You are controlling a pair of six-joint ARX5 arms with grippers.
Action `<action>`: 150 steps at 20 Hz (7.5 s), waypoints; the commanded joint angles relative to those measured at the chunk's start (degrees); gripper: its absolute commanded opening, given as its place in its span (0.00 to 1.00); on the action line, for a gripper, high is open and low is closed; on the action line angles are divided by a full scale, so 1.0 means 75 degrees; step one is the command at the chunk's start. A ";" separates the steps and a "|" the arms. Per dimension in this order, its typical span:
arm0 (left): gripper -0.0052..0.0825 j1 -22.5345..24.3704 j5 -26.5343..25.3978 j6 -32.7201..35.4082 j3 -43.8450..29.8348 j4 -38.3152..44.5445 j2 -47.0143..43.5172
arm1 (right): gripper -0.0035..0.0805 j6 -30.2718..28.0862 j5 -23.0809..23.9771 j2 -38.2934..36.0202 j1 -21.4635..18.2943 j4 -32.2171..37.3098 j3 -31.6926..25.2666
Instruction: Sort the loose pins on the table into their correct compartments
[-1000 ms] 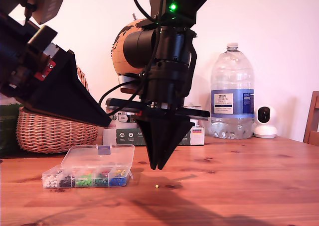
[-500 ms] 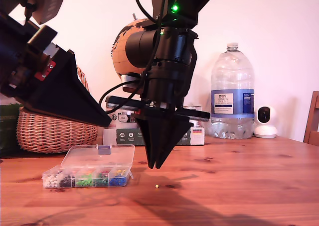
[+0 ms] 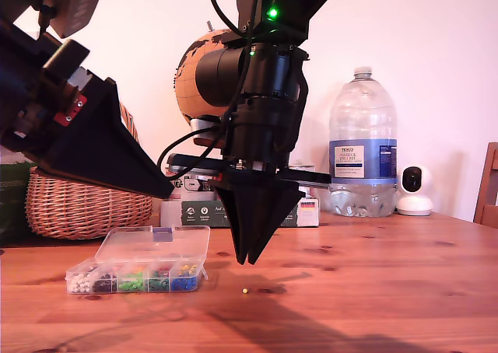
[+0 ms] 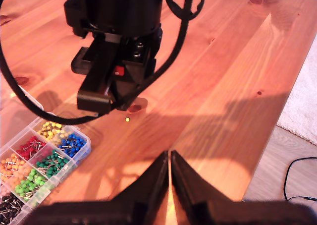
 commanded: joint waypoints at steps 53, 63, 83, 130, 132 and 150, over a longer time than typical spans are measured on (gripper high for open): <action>0.03 -0.0009 0.0017 0.0029 -0.0149 0.0035 0.0082 | 0.18 0.0743 0.0119 0.0848 0.0152 0.0323 0.0023; 0.03 -0.0009 0.0017 0.0029 -0.0149 0.0035 0.0082 | 0.18 0.0423 0.0035 0.0848 0.0041 -0.0525 0.1005; 0.03 -0.0009 0.0015 0.0000 -0.0149 0.0192 0.0079 | 0.19 -0.0326 0.0513 0.0866 -0.0044 -0.0886 0.1303; 0.03 -0.0009 0.0015 0.0000 -0.0149 0.0187 0.0082 | 0.19 -0.0315 0.0393 0.1498 0.0000 -0.0662 0.1303; 0.03 -0.0009 0.0015 0.0000 -0.0149 0.0184 0.0082 | 0.19 -0.0291 0.0356 0.1504 0.0006 -0.0659 0.1303; 0.03 -0.0009 0.0015 0.0003 -0.0149 0.0181 0.0082 | 0.19 -0.0294 0.0315 0.1606 0.0020 -0.0603 0.1303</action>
